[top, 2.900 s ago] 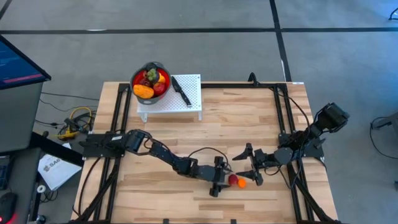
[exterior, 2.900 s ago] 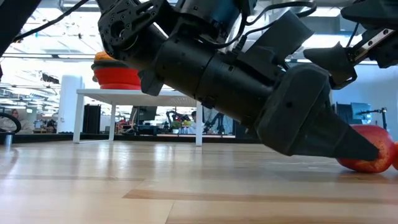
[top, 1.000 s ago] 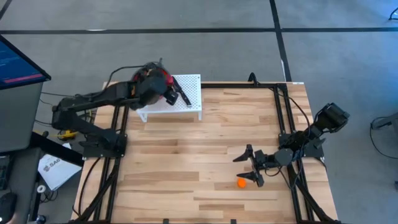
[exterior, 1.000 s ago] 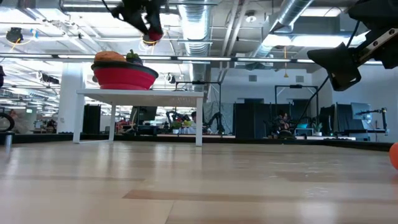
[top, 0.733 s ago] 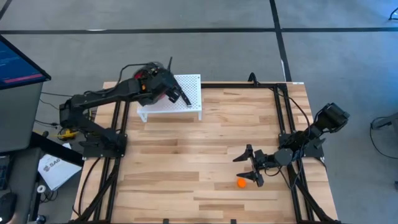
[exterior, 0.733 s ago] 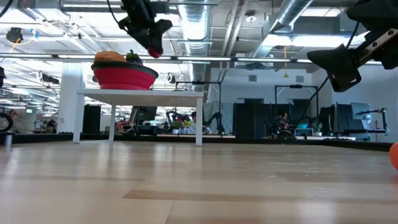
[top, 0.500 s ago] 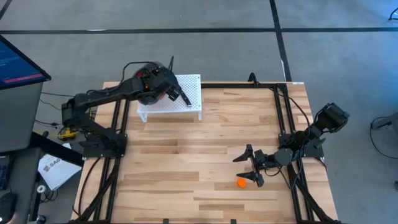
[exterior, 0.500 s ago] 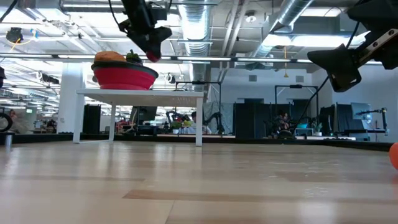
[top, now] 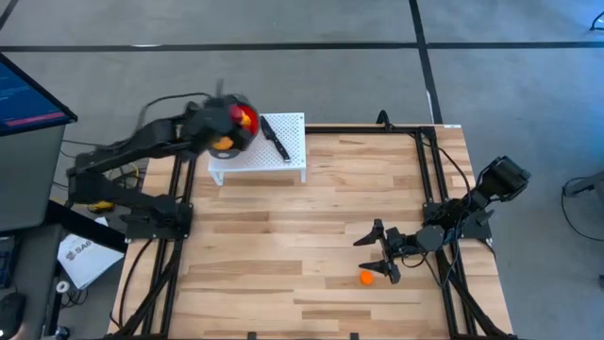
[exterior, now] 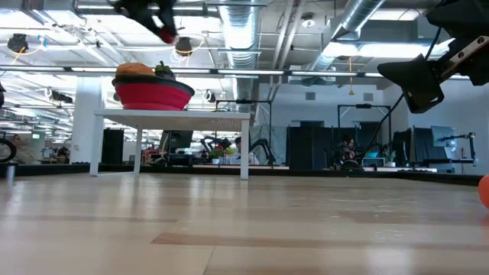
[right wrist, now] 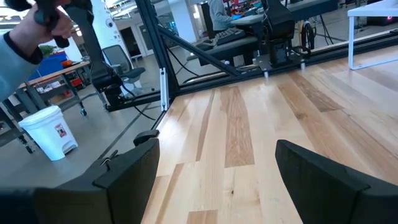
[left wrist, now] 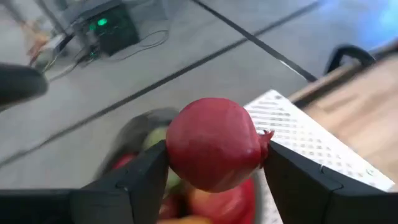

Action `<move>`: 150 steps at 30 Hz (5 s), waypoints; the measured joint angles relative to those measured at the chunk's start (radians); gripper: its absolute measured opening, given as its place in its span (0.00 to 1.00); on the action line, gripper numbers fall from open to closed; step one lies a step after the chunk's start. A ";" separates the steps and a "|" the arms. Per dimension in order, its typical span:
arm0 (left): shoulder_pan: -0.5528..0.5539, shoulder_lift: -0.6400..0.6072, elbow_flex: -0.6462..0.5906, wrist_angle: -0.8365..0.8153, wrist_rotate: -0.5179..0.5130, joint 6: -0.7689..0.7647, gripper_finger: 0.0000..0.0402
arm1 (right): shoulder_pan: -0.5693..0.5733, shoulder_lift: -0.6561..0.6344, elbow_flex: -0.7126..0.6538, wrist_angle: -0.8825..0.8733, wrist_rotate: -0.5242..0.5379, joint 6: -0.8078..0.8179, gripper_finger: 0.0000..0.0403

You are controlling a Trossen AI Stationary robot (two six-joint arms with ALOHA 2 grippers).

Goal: Pick & Place Fruit
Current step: Put the red pomegranate into the red strainer bowl on the shelf, then put the orange into the red strainer bowl on the shelf

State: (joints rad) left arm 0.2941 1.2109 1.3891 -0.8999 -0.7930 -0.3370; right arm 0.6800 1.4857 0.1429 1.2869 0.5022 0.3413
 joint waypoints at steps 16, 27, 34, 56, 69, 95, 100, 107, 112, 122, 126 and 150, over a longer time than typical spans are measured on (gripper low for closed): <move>0.314 -0.261 -0.335 0.042 0.189 -0.168 0.62 | -0.003 0.000 0.000 0.037 0.000 0.000 0.78; 0.388 -0.258 -0.404 0.226 0.350 -0.113 0.66 | -0.003 0.000 0.000 0.037 0.000 0.009 0.78; 0.388 -0.258 -0.404 0.229 0.374 -0.113 0.72 | -0.003 0.000 0.000 0.034 0.000 0.008 0.78; 0.306 -0.401 -0.404 0.419 0.671 0.028 0.80 | -0.003 0.001 0.000 0.023 0.019 -0.045 0.78; -0.477 -0.010 -0.403 0.616 0.400 -0.043 0.72 | 0.162 0.001 0.085 -0.073 0.165 -0.247 0.78; -0.769 0.819 -0.404 1.628 0.235 -0.089 0.72 | 0.272 0.208 0.246 -0.832 0.166 0.332 0.67; -0.766 0.816 -0.404 1.635 0.235 -0.089 0.72 | 0.232 0.317 0.246 -0.617 0.209 0.277 0.57; -0.753 0.746 -0.395 1.643 0.247 0.082 0.72 | 0.098 0.366 0.246 -0.281 0.147 0.048 0.33; -0.772 0.616 -0.394 1.633 0.231 0.300 0.72 | 0.028 0.276 0.244 -0.199 0.044 -0.114 0.30; -0.857 0.583 -0.346 1.629 0.201 0.707 0.72 | 0.014 -0.016 0.245 -0.244 -0.062 -0.201 0.32; -0.893 0.664 -0.220 1.635 0.190 1.028 0.72 | -0.014 -0.097 0.245 -0.242 -0.181 -0.187 0.31; -0.752 0.817 0.005 1.568 0.318 1.215 0.72 | -0.103 -0.137 0.308 -0.235 -0.350 -0.191 0.34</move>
State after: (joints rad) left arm -0.4583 2.0277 1.3945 0.6678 -0.4745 0.8783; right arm 0.5767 1.3491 0.4511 1.0521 0.1524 0.1504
